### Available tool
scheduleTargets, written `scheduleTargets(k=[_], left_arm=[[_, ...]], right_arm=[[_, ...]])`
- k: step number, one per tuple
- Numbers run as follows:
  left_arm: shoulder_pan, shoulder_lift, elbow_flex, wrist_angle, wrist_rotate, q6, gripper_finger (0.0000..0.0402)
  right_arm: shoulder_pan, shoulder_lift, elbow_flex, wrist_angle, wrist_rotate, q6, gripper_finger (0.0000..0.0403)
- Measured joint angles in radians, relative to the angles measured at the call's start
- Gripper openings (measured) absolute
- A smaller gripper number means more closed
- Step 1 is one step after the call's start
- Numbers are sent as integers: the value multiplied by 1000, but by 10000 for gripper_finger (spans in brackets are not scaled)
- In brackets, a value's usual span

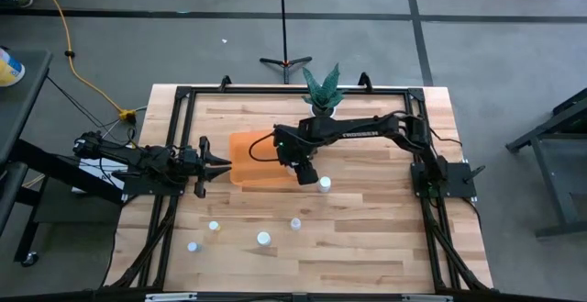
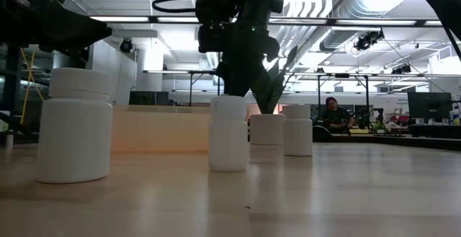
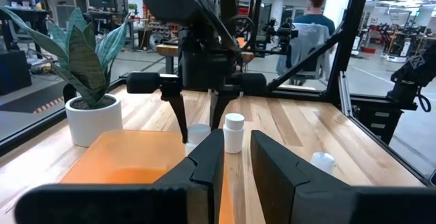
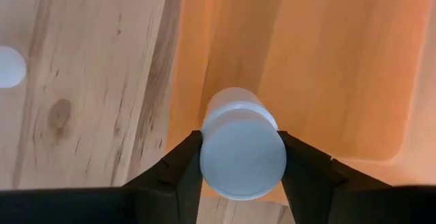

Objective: Pick and place pill bottles into a basket
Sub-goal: Put the top right white pill bottle in the orange bin, then put the top white pill bottle in the orange bin

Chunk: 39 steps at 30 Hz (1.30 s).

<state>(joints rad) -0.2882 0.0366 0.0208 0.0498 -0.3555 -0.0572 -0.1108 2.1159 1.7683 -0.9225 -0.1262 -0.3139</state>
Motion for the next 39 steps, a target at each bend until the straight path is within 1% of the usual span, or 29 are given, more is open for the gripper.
scheduleTargets(k=[3,10,16,18,21,24,27,29,33,36,39], left_arm=[[0,0,0,0,0,0,108],[0,0,0,0,-1,0,108],[0,0,0,-1,-3,0,108],[0,0,0,-1,-4,0,108],[0,0,0,-1,-4,0,108],[0,0,0,-1,-4,0,108],[0,0,0,-1,-4,0,108],[0,0,0,-5,-4,0,108],[0,0,0,-14,-4,0,108],[0,0,0,-16,-5,0,108],[0,0,0,-16,-7,0,108]], right_arm=[[0,0,0,0,0,0,158],[0,18,0,7,1,-1,202],[0,23,4,-1,4,0,214],[0,23,27,-30,5,6,214],[0,22,67,-51,42,73,214],[0,22,125,-138,63,95,214],[2,22,179,-218,46,149,215],[6,15,190,-283,23,186,215],[32,-25,141,-289,-7,215,215],[65,-84,66,-245,26,235,215],[97,-166,-42,-188,69,281,215]])
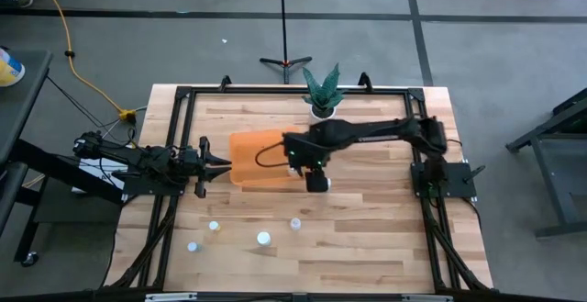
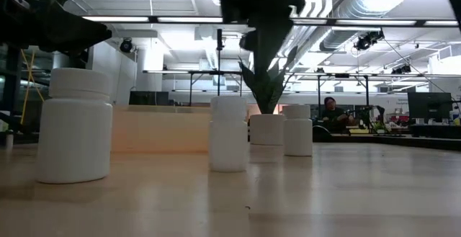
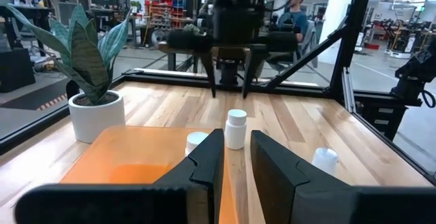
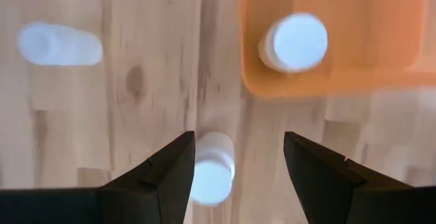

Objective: Pick and place pill bottles into a basket
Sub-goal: Put the top white pill bottle in the orange bin

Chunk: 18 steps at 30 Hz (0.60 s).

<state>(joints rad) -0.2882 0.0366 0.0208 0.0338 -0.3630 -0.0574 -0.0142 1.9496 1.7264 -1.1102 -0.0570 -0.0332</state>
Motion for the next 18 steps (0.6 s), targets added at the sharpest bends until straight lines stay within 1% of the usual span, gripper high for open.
scheduleTargets(k=[4,9,15,18], left_arm=[[0,0,0,0,0,0,108],[0,0,0,1,0,0,108],[0,0,0,2,0,0,108],[0,0,0,1,1,0,108]], right_arm=[[34,-119,-189,130,70,61,215],[55,-209,-379,303,62,82,215],[55,-221,-469,340,59,108,215],[55,-221,-506,395,33,108,215]])
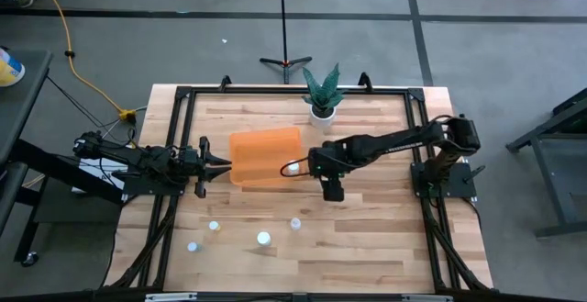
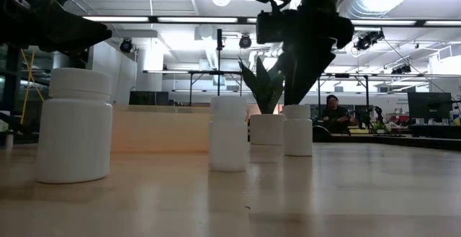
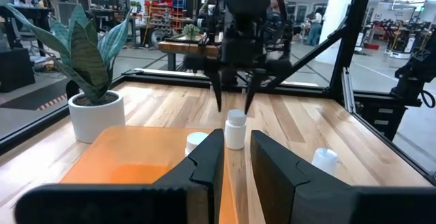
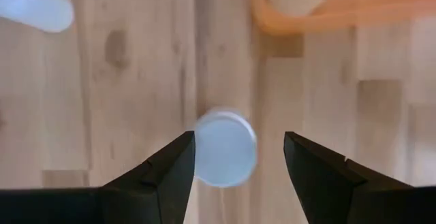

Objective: Pick and place pill bottles into a basket
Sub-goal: Put the top white pill bottle in the orange bin

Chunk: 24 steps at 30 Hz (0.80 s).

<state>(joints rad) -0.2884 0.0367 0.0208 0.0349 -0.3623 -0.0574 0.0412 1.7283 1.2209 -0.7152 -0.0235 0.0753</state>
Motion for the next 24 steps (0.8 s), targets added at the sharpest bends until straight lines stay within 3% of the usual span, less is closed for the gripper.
scheduleTargets(k=[4,24], left_arm=[[0,0,0,0,0,0,108],[0,0,0,0,1,0,108]], right_arm=[[1,0,-25,52,-54,-2,215],[-4,0,-27,1,-31,-14,215]])
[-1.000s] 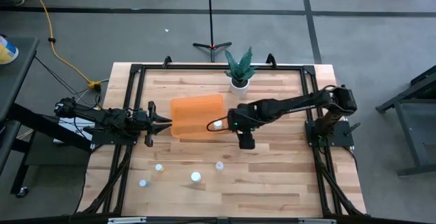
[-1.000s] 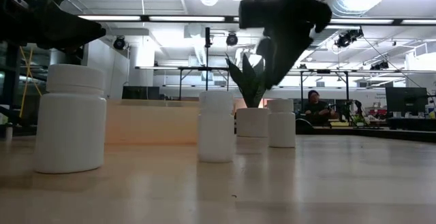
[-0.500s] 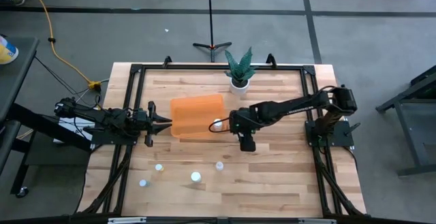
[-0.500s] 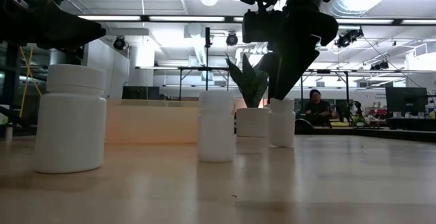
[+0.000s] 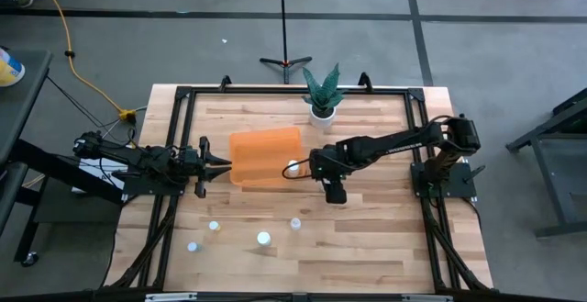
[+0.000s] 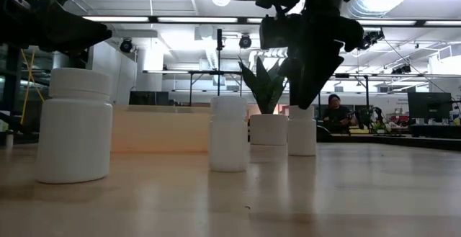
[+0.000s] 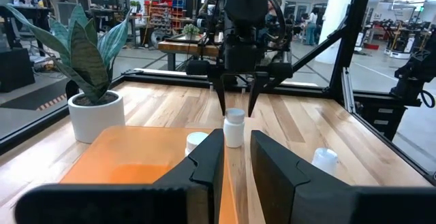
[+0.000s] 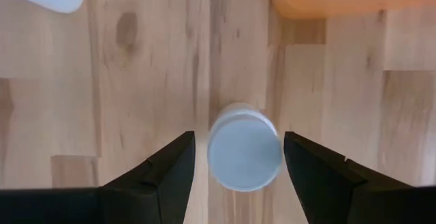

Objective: Pick and place pill bottles into a basket
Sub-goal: Put the top white pill bottle in the orange bin

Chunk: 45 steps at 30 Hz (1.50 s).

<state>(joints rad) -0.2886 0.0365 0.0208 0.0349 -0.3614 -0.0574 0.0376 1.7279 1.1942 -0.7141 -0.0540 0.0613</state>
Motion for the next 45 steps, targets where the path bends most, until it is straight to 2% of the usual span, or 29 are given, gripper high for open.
scheduleTargets(k=[5,25,35,39,45], left_arm=[[0,0,0,0,0,0,108],[0,0,0,0,3,0,108],[0,0,0,0,2,0,108],[0,0,0,0,2,0,108],[0,0,0,-1,2,0,108]], right_arm=[[0,0,0,1,42,-16,215],[0,60,1,-7,46,-36,215],[0,58,5,-6,23,-36,151],[0,58,44,13,6,-49,151],[3,48,175,8,-30,-143,153]])
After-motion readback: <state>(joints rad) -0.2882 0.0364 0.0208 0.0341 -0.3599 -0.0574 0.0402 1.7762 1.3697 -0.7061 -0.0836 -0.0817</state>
